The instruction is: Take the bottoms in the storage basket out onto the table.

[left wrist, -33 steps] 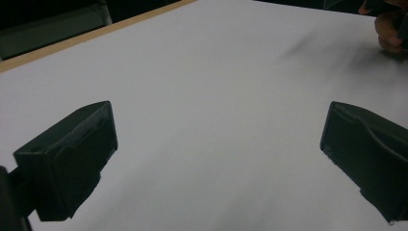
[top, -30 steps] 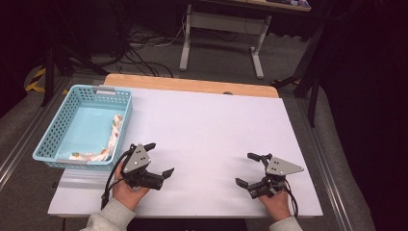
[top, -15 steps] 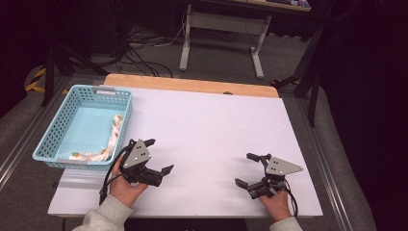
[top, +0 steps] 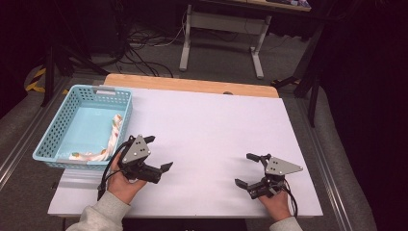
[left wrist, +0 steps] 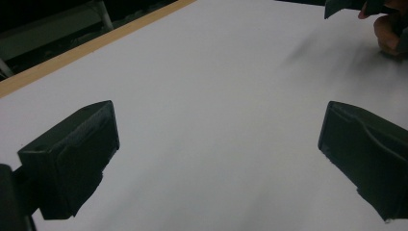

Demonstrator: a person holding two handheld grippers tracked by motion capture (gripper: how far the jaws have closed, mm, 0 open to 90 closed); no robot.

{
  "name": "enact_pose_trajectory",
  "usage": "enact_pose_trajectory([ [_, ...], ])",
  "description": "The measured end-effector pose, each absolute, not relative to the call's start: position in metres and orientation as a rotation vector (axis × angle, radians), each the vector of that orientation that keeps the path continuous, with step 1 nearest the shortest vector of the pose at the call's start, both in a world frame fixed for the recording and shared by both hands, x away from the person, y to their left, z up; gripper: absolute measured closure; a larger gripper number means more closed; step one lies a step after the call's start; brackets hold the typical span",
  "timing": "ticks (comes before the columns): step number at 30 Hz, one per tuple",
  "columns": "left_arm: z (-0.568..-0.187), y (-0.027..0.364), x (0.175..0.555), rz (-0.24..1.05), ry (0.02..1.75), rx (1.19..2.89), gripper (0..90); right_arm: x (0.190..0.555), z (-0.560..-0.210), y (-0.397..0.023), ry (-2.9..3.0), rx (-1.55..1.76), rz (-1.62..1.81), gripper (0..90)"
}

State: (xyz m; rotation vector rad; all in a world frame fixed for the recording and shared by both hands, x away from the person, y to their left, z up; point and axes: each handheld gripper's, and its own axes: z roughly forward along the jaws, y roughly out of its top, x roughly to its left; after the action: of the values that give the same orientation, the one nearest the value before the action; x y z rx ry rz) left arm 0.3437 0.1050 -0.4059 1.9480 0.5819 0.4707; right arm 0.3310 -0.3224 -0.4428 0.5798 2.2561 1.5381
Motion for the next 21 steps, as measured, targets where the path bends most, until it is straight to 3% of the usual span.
enact_pose_trajectory([
  [21, -0.386, 0.111, 0.352, 0.446, 0.566, 1.997, 3.0, 0.331, -0.443, -0.322, 2.258, 0.58, 1.535, 0.5],
])
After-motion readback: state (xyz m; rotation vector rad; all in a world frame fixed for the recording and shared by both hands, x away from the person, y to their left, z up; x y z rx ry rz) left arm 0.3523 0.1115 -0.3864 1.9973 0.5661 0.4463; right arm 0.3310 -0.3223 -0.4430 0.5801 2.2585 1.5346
